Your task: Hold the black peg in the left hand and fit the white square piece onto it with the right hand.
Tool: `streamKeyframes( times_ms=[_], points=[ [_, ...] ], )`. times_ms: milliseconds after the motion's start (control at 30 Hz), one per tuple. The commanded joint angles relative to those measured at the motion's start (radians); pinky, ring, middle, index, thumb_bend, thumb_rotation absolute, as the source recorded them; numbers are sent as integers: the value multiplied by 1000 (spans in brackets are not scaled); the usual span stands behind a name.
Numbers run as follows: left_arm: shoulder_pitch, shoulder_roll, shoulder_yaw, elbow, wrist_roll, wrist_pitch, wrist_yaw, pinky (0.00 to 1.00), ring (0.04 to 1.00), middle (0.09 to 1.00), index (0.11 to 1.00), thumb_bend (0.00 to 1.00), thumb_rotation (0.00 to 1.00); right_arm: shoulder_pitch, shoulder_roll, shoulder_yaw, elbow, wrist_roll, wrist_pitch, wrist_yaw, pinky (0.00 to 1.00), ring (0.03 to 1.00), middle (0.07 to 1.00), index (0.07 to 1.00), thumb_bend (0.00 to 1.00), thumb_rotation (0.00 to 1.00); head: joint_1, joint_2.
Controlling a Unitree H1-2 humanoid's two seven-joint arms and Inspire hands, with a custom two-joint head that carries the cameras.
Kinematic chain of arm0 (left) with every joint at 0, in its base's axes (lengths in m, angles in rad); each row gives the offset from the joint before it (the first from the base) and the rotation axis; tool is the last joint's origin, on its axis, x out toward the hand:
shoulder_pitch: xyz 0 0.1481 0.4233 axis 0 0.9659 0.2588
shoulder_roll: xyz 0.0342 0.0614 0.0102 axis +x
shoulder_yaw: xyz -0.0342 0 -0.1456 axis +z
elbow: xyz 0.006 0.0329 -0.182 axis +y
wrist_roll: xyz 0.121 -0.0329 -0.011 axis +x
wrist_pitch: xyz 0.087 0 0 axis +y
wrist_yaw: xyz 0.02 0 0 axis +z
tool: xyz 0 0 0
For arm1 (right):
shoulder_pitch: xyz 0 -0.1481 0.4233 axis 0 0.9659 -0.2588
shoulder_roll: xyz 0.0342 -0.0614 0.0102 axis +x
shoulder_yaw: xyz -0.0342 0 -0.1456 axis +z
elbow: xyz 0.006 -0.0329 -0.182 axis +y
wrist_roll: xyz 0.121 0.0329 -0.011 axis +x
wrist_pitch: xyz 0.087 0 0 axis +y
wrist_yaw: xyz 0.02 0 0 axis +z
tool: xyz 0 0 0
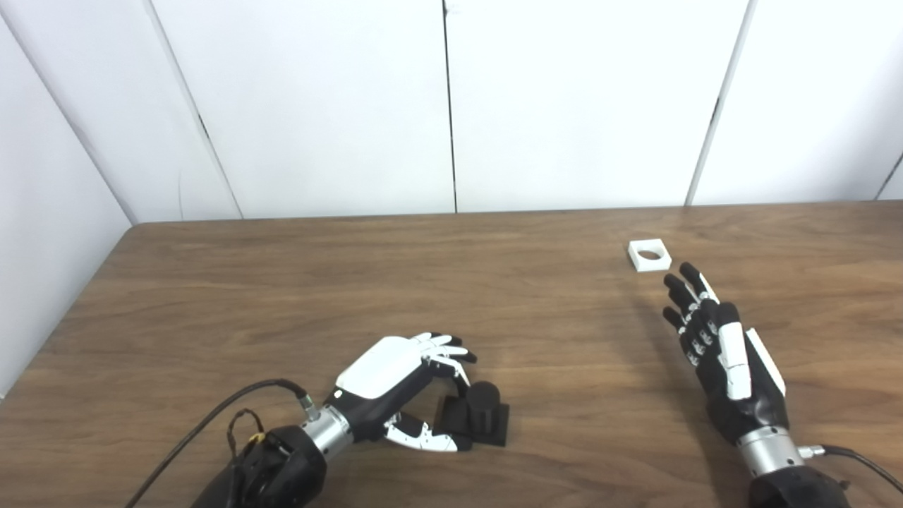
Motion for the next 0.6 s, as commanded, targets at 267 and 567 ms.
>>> streamKeyframes(
  times_ms=[267,567],
  points=[
    [-13,-6,-11,5,9,-38,-28,949,936,853,536,564,422,66,36,14,48,16,-8,3,991,999,955,987,674,1000,-8,0],
    [-23,-18,-7,29,15,-49,-16,945,929,848,530,562,403,16,-63,-14,-5,-297,-50,-141,845,891,884,840,700,465,-10,1]
  ],
)
